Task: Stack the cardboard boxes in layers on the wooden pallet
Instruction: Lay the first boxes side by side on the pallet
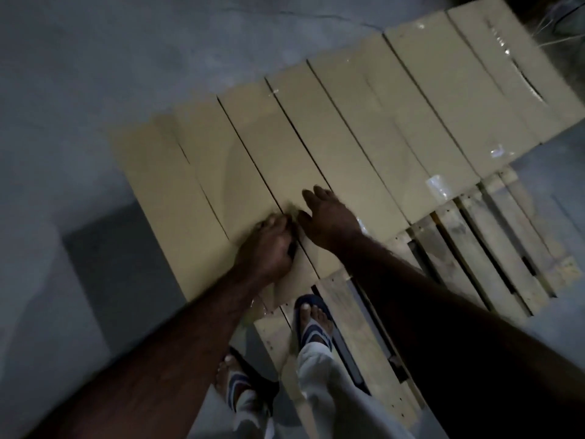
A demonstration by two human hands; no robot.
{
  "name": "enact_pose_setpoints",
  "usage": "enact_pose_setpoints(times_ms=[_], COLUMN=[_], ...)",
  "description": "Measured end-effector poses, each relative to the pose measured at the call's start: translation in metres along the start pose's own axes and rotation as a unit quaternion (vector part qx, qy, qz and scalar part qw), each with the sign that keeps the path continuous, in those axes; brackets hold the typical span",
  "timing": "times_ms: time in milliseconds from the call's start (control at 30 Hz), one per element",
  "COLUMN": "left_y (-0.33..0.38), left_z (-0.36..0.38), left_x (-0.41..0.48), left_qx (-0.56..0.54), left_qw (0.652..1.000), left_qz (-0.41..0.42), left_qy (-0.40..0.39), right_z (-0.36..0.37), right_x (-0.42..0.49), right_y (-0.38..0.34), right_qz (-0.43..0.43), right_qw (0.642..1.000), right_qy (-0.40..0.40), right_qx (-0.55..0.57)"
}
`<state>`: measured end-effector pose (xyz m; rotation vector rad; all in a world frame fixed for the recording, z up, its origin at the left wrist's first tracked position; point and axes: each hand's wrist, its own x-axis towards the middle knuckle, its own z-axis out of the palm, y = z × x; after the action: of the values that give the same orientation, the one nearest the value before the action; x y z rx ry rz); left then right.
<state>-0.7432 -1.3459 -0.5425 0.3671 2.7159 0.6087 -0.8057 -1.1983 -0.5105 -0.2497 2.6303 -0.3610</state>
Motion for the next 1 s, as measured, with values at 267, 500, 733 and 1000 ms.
enact_pose_setpoints(times_ms=[267, 500, 733, 1000], left_y=[0.054, 0.141, 0.245, 0.368], left_z=[-0.147, -0.234, -0.260, -0.248], left_x=[-0.052, -0.147, -0.202, -0.221], left_qx=[0.012, -0.032, -0.084, -0.073], left_qw=[0.999, 0.999, 0.991, 0.973], left_qz=[-0.031, 0.011, 0.094, 0.209], left_qy=[-0.041, -0.007, -0.035, -0.072], right_z=[-0.097, -0.170, -0.200, -0.219], right_x=[-0.098, -0.241, -0.381, -0.499], right_y=[-0.045, -0.074, -0.056, -0.009], right_qz=[0.011, 0.045, 0.190, 0.271], right_qw=[1.000, 0.989, 0.919, 0.863], right_qy=[0.001, 0.099, 0.215, 0.300], right_qx=[-0.007, 0.100, 0.270, 0.302])
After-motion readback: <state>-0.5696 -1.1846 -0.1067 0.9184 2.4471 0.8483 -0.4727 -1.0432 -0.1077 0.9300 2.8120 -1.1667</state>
